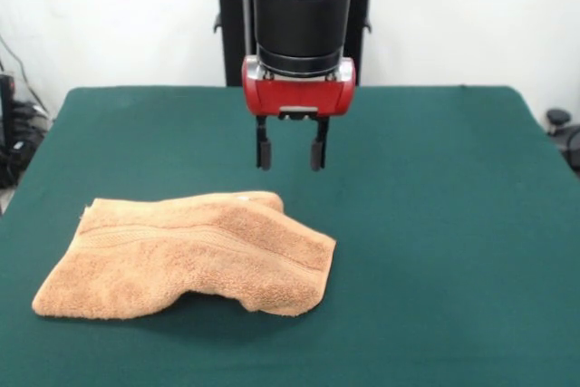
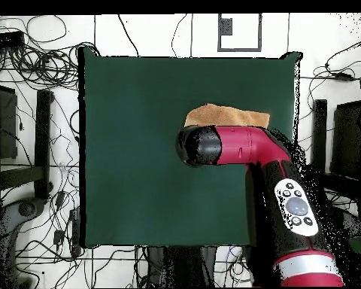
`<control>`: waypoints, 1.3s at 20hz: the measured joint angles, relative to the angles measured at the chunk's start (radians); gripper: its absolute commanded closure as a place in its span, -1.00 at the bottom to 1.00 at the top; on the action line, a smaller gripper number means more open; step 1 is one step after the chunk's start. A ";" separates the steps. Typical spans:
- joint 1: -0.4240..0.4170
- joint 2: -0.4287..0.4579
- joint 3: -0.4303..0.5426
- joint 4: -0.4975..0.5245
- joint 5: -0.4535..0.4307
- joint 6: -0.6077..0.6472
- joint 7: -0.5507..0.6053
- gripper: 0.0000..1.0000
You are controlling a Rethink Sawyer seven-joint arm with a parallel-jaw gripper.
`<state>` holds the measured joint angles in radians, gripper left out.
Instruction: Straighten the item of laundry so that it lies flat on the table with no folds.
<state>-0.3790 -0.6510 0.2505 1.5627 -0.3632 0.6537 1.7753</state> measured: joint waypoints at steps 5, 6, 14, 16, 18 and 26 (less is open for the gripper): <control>0.054 -0.007 -0.077 -0.013 -0.003 0.000 0.008 -1.00; 0.071 -0.012 -0.099 -0.016 -0.002 0.000 0.008 -1.00; 0.119 -0.016 -0.177 -0.020 -0.001 -0.010 0.009 -1.00; 0.121 -0.016 -0.195 -0.020 0.000 -0.019 0.009 -1.00; 0.121 -0.014 -0.205 -0.020 0.001 -0.027 0.009 -1.00; 0.103 0.008 -0.226 -0.020 0.028 -0.084 0.009 -1.00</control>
<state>-0.2756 -0.6434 0.0246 1.5424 -0.3357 0.5696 1.7838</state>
